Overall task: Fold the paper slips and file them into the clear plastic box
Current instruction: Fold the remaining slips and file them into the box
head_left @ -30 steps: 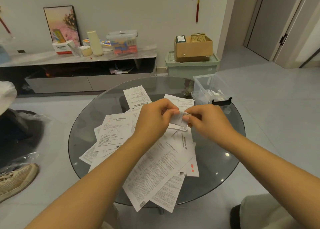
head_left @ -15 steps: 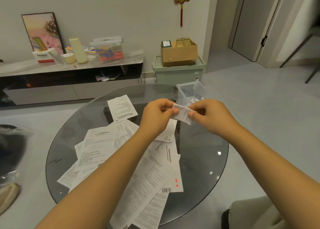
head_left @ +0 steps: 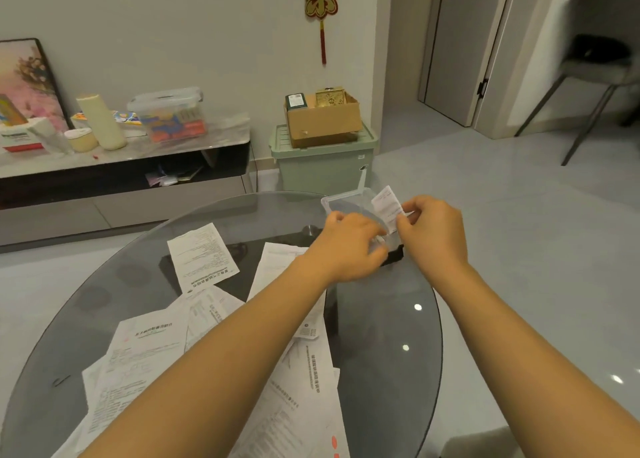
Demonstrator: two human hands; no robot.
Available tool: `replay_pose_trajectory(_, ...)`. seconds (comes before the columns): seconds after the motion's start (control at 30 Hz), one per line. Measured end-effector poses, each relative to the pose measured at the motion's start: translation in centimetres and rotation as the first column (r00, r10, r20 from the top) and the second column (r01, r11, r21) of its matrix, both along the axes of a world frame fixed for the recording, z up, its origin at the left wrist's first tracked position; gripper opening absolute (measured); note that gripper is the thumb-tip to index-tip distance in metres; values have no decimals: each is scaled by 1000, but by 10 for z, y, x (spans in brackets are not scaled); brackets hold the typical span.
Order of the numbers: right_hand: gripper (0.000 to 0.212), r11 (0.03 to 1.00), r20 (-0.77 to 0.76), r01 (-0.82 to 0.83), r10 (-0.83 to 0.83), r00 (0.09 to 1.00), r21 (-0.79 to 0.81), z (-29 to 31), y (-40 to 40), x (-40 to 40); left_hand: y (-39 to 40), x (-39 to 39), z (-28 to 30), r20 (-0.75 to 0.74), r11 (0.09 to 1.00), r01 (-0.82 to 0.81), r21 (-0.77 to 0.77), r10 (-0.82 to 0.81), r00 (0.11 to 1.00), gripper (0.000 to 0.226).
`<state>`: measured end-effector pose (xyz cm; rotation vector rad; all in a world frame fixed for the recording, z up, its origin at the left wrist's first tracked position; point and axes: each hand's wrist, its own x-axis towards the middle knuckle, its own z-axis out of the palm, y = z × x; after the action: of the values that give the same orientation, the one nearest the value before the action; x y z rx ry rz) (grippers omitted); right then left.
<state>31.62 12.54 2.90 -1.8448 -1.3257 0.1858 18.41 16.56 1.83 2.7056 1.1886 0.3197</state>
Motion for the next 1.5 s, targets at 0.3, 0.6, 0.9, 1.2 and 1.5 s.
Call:
replay_pose_trajectory(0.3,15,995,130,57,-45,991,-88,-13,14,6,26,12,-11,-232,972,196,131,-163,959,61)
replay_pose_trajectory(0.6,14,994,180,48,-29,983,-101,-15,22,-2,25,6,-21,-149,968,143,207,-114,982,81)
replay_pose_trajectory(0.9,12,996,182,69,-56,982,-65,-11,23,-6,23,7,-13,-205,979,146,141,-115,972,69)
replay_pose_trajectory(1.2,10,998,182,62,-62,981,6,-8,14,1,28,18,0,-421,988,131,86,-83,903,59)
replay_pose_trajectory(1.5,10,998,188,65,-63,980,-1,-7,15,1,34,24,1,-435,981,158,110,-95,895,59)
